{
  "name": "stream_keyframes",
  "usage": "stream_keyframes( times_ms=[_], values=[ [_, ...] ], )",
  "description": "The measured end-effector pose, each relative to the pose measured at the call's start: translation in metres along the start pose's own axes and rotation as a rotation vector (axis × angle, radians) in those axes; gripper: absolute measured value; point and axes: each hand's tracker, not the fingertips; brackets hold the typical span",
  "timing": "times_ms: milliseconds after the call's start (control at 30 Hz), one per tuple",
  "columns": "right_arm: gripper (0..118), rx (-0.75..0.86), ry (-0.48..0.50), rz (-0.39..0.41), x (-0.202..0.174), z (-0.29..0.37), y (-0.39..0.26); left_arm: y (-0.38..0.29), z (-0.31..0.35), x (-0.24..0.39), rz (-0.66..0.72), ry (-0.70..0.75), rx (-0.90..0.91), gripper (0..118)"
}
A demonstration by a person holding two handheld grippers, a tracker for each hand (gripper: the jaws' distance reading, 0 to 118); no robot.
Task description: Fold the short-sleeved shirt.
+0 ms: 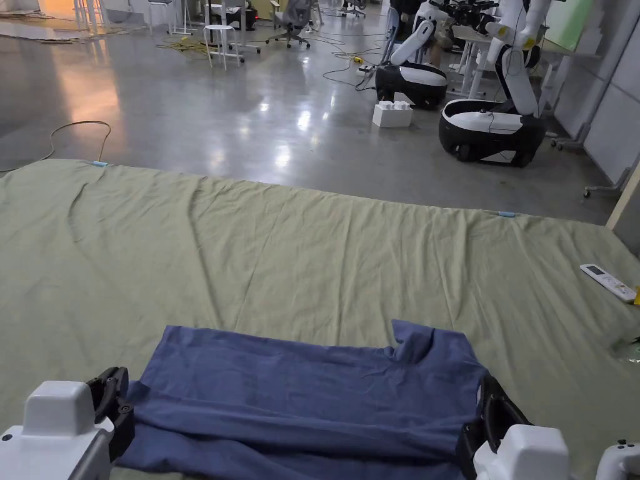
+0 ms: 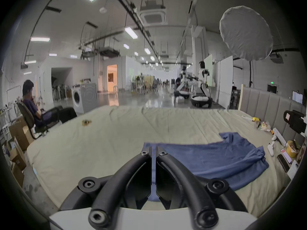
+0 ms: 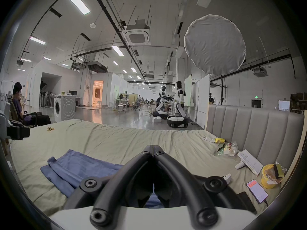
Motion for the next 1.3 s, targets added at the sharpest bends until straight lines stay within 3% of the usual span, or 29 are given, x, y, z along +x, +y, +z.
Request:
stream_keyframes(
  times_ms=[367,433,500,533,700,867,933,967,1067,1100,1200,1300],
  values=[
    [1,-0.146,0.023,-0.011,0.009,-0.011,-0.022,-0.017,-0.101,-0.04,0.098,-0.04,-0.476,6],
    [1,-0.165,0.023,-0.011,0.011,-0.011,-0.026,-0.02,-0.119,-0.043,0.095,-0.025,-0.576,21],
    [1,-0.182,0.019,-0.003,0.013,-0.011,-0.031,-0.022,-0.13,-0.04,0.073,-0.004,-0.644,53],
    [1,-0.193,0.017,0.001,0.015,-0.01,-0.033,-0.025,-0.137,-0.04,0.067,-0.006,-0.683,61],
    [1,-0.236,0.01,0.005,0.021,-0.009,-0.046,-0.046,-0.157,-0.03,0.064,0.008,-0.871,64],
    [1,-0.296,-0.002,-0.009,0.03,-0.008,-0.057,-0.041,-0.147,-0.016,0.013,0.035,-0.829,63],
    [1,-0.327,-0.012,-0.025,0.035,-0.007,-0.063,-0.042,-0.142,-0.009,-0.033,0.015,-0.81,56],
    [1,-0.345,-0.018,-0.034,0.039,-0.008,-0.065,-0.042,-0.139,-0.006,-0.053,0.002,-0.802,49],
    [3,-0.429,-0.056,-0.051,0.053,-0.012,-0.073,-0.042,-0.138,-0.008,-0.063,-0.038,-0.794,13],
    [14,-0.459,-0.061,-0.063,0.06,-0.015,-0.076,-0.043,-0.136,-0.007,-0.054,-0.044,-0.793,10],
    [69,-0.593,-0.08,-0.107,0.083,-0.028,-0.09,-0.041,-0.133,-0.014,-0.047,-0.053,-0.775,8],
    [73,-0.689,-0.049,-0.154,0.103,-0.045,-0.104,-0.036,-0.124,-0.017,-0.05,-0.069,-0.747,8]
  ],
)
